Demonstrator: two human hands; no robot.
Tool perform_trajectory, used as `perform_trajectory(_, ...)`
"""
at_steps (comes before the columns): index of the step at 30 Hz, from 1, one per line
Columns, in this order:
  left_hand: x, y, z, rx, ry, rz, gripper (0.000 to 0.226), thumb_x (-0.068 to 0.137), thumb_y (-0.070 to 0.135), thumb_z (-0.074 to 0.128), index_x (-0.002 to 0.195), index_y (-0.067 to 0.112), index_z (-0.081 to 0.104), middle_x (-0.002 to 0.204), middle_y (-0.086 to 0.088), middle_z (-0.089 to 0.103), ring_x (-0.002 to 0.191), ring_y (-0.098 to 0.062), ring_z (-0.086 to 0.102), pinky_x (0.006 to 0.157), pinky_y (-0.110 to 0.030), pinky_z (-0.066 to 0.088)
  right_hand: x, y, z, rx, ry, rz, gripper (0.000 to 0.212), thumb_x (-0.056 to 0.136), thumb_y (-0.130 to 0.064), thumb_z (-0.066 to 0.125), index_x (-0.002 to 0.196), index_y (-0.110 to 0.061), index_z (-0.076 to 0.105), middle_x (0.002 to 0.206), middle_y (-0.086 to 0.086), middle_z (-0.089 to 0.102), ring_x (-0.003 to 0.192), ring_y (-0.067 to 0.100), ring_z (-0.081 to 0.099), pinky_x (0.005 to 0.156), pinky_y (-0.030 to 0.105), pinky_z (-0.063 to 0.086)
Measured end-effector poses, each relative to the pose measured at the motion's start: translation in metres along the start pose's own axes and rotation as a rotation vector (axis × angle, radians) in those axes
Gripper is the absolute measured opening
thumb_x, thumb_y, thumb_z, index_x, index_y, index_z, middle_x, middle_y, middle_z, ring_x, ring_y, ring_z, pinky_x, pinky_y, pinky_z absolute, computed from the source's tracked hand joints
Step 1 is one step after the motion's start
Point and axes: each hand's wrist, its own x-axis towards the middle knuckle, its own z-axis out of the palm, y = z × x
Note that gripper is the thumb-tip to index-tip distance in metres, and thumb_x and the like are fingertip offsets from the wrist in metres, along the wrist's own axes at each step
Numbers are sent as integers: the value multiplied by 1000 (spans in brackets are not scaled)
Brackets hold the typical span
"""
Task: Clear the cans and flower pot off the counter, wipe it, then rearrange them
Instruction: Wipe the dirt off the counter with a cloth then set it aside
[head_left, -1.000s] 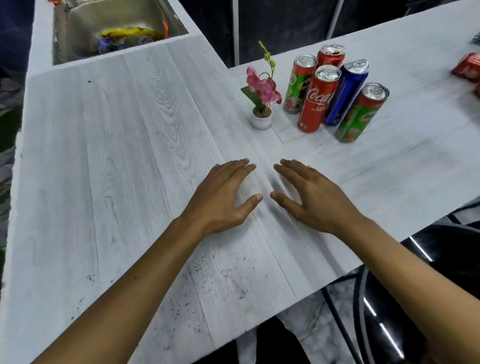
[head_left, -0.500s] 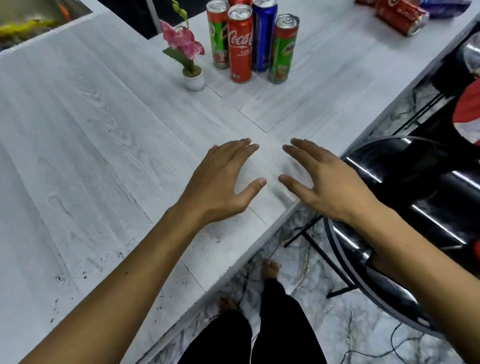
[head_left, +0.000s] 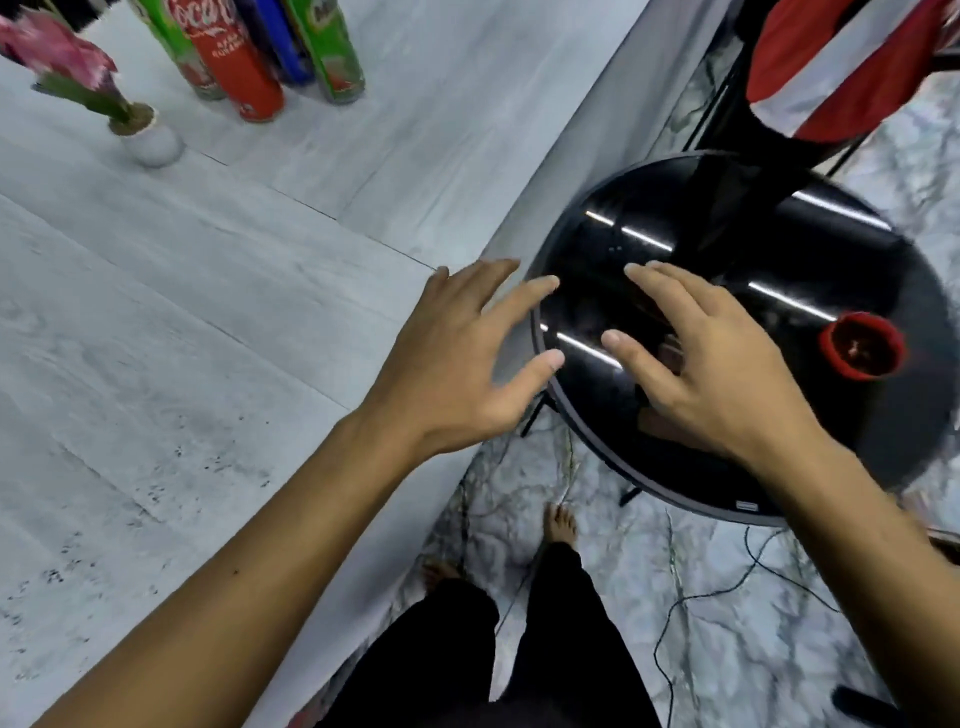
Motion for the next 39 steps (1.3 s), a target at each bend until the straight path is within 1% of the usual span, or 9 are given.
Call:
perform_trajectory(5, 38, 42, 50, -6, -119, 0, 62, 98, 55, 54, 154, 33, 41, 156, -7, 45, 141, -25, 41, 118, -37, 27, -27, 68, -8, 49, 17, 196, 68, 97, -60, 51, 155, -28, 37, 154, 3, 46, 136, 23, 46, 102, 30, 37)
perform_trajectory(12, 82, 74, 137, -105, -326, -93, 65, 92, 66, 43, 153, 48, 29, 151, 7, 50, 136, -19, 46, 109, -42, 41, -60, 148, 9, 176, -14, 498, 68, 96, -64, 50, 155, -35, 32, 145, 0, 54, 126, 20, 54, 97, 39, 50)
perform_trajectory(16, 91, 69, 186, -185, -428, -207, 57, 93, 60, 54, 146, 53, 34, 133, 7, 61, 123, -19, 56, 90, -36, 46, -76, 177, 36, 296, -66, 655, 66, 94, -57, 58, 152, -33, 38, 135, 1, 61, 107, 22, 64, 91, 43, 54)
perform_trajectory(20, 93, 61, 216, -262, -490, -318, 54, 93, 50, 62, 141, 53, 40, 126, 6, 63, 121, -20, 56, 91, -39, 47, -85, 192, 60, 432, -104, 728, 61, 94, -49, 64, 150, -36, 42, 133, -2, 62, 102, 16, 64, 86, 34, 52)
perform_trajectory(25, 100, 57, 233, -333, -437, -387, 47, 92, 44, 66, 135, 52, 47, 118, 10, 62, 115, -14, 56, 89, -35, 46, -79, 197, 80, 519, -51, 760, 54, 93, -44, 66, 145, -38, 50, 121, -6, 64, 96, 15, 64, 86, 36, 55)
perform_trajectory(29, 106, 58, 239, -367, -412, -405, 37, 93, 41, 68, 127, 49, 57, 102, 24, 58, 108, -10, 59, 89, -35, 50, -71, 199, 87, 544, -43, 747, 49, 92, -43, 68, 139, -38, 55, 114, -9, 64, 76, 7, 65, 79, 34, 57)
perform_trajectory(32, 110, 62, 244, -379, -406, -409, 28, 93, 39, 67, 121, 44, 64, 96, 31, 55, 103, -8, 60, 87, -33, 51, -66, 198, 92, 603, -37, 741, 45, 92, -37, 71, 136, -36, 59, 109, -11, 65, 65, 10, 66, 71, 32, 59)
perform_trajectory(36, 113, 66, 250, -423, -381, -453, 23, 94, 39, 68, 117, 37, 70, 107, 19, 65, 108, -11, 60, 94, -37, 52, -63, 202, 95, 703, -17, 765, 39, 90, -31, 75, 128, -35, 66, 94, -17, 65, 58, 13, 65, 55, 16, 51)
perform_trajectory(39, 114, 67, 254, -475, -344, -482, 18, 95, 37, 68, 113, 35, 73, 114, 15, 70, 112, -12, 61, 97, -41, 53, -59, 207, 99, 797, -19, 793, 35, 88, -34, 77, 123, -37, 69, 97, -8, 70, 58, 5, 64, 57, 13, 48)
